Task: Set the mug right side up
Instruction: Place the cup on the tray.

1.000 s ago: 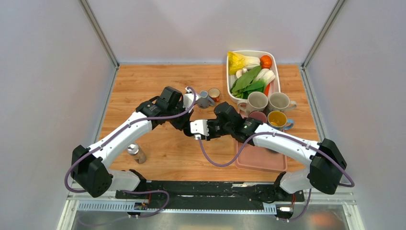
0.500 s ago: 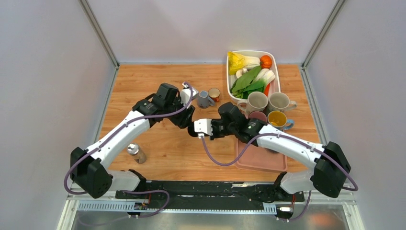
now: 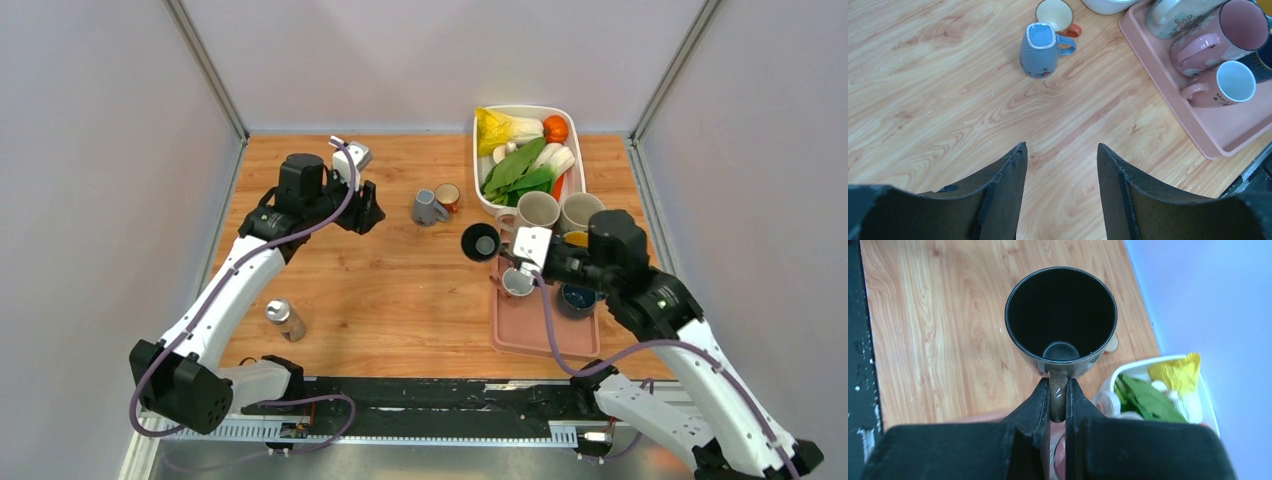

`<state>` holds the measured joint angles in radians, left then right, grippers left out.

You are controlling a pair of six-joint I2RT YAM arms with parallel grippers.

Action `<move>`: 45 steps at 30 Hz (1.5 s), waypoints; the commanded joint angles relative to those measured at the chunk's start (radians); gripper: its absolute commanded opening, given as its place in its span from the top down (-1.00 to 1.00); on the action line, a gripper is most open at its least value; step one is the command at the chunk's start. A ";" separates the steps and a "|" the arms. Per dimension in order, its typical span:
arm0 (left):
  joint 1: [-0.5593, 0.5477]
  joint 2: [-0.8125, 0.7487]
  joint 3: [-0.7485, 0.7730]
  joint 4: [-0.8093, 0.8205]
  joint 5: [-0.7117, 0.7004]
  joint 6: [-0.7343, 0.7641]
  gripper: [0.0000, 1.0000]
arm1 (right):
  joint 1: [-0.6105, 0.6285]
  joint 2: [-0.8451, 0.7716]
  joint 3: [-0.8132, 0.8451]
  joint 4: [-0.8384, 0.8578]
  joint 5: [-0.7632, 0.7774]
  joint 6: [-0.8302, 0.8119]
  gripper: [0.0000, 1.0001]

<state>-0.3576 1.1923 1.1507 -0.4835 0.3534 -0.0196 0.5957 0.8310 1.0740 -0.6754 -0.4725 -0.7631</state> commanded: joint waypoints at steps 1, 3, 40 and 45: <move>-0.004 0.034 -0.001 0.043 0.003 0.004 -0.20 | -0.066 -0.100 -0.007 -0.174 0.024 0.019 1.00; -0.004 0.051 0.007 0.038 0.019 0.002 -0.18 | -0.097 -0.153 -0.038 -0.202 0.048 0.023 1.00; -0.004 0.015 -0.064 0.043 0.081 0.011 -0.11 | -0.188 -0.216 -0.359 -0.349 0.049 -0.217 1.00; -0.004 0.021 -0.065 0.047 0.097 0.005 -0.10 | -0.285 -0.206 -0.400 -0.365 -0.028 -0.343 1.00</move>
<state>-0.3595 1.2327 1.0908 -0.4736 0.4194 -0.0204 0.3729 0.6281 0.6949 -1.0977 -0.4068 -0.9745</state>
